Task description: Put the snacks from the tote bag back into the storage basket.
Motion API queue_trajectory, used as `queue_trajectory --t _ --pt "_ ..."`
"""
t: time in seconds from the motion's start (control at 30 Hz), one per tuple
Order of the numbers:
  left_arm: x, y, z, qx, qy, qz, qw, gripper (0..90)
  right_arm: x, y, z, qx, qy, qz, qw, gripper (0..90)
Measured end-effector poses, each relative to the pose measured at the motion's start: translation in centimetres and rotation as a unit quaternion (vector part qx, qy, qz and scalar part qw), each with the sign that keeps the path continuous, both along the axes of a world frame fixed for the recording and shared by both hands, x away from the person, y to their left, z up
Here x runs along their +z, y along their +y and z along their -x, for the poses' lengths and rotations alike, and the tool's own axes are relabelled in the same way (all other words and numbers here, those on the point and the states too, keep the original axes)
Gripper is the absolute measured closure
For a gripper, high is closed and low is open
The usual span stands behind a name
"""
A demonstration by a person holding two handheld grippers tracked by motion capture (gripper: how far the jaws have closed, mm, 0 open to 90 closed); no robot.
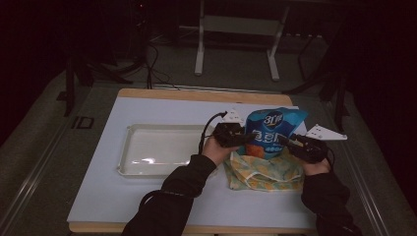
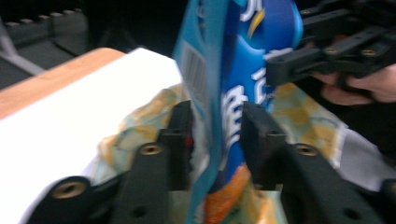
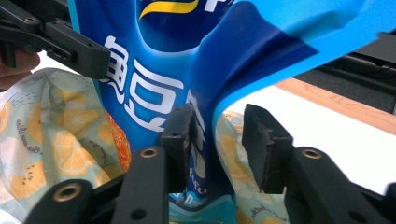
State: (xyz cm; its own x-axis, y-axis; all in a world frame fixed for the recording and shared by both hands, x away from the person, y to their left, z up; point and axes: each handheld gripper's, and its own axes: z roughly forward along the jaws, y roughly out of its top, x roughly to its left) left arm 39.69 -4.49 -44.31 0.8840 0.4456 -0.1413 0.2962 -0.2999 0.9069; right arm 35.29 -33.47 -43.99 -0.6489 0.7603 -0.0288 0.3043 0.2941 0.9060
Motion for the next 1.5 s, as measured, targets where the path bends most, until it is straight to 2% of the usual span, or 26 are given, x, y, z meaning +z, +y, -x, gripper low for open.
queue_trajectory --t 0.2,0.3,0.33,0.47,0.5,0.73,0.97,1.33,1.5 --pt "0.1 -0.4 0.0 0.004 0.003 -0.007 1.0 76.5 0.0 0.7 -0.2 0.009 0.0 0.008 0.9999 75.0" --pt "0.2 -0.4 0.0 0.004 0.004 -0.008 1.0 77.5 0.0 0.8 -0.2 0.01 0.001 0.009 0.9999 76.0" --pt "0.3 -0.5 0.1 0.004 0.003 -0.017 0.9998 80.1 0.0 0.8 -0.2 0.016 0.001 0.008 0.9998 81.1" --pt "0.3 -0.6 0.1 0.006 0.004 -0.022 0.9997 83.9 0.0 1.1 -0.1 0.017 0.002 0.016 0.9997 86.3" --pt "0.4 -0.6 0.1 0.007 0.003 -0.027 0.9996 84.5 0.1 1.2 -0.1 0.016 0.002 0.018 0.9997 86.7" --pt "0.5 -0.7 0.1 0.01 0.0 -0.027 0.9996 87.4 0.2 1.3 -0.1 0.018 0.003 0.019 0.9996 88.2" --pt "1.1 -0.7 0.1 0.013 0.002 -0.027 0.9996 87.9 0.7 1.3 0.2 0.015 -0.007 0.017 0.9997 88.7" --pt "3.4 -1.1 0.3 0.009 -0.003 -0.025 0.9996 88.4 2.4 1.0 0.7 0.012 -0.02 0.013 0.9996 88.8" --pt "4.6 -1.3 0.5 0.004 -0.008 -0.023 0.9997 88.8 3.9 0.8 1.1 0.014 -0.031 0.017 0.9993 88.9"
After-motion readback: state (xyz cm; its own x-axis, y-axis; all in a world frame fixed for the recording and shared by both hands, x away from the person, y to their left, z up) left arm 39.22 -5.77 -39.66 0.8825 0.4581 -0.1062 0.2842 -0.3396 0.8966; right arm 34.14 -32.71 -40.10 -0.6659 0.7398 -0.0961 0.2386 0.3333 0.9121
